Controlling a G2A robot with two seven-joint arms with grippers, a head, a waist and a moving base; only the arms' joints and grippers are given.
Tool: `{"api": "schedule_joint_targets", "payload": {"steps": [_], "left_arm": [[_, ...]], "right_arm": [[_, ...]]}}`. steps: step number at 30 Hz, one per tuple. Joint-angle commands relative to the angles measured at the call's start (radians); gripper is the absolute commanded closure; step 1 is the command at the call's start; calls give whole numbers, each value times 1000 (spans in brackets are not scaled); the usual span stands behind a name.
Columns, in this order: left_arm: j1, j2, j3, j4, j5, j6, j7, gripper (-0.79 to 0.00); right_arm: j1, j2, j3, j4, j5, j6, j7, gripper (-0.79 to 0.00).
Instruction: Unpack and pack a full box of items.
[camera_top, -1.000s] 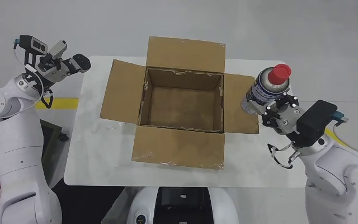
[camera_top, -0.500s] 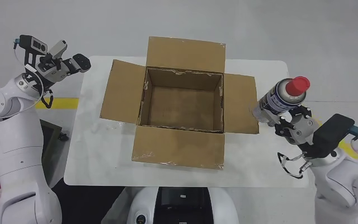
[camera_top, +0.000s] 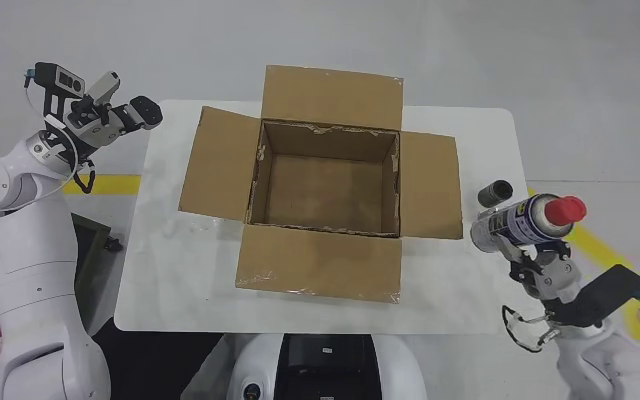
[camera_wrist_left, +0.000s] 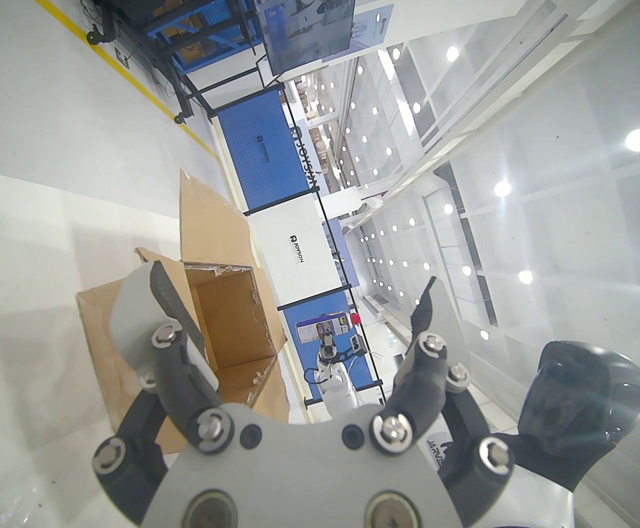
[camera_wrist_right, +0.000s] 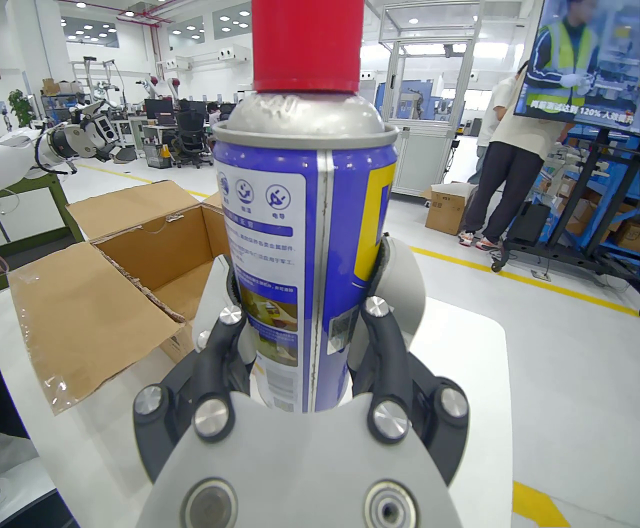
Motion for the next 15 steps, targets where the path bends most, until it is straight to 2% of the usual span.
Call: {"api": "schedule_joint_targets", "payload": {"steps": [1,6,15], "left_arm": [[0,0,0,0,0,0,0,-785],[0,0,0,0,0,0,0,-785],[0,0,0,0,0,0,0,-785]], "right_arm": [[-14,-2,-4,32,-14,14,-46,0],[-23,-3,-16,111,-51,39,-105,0],[55,-3,-86,293,-125,81,-196,0]]}}
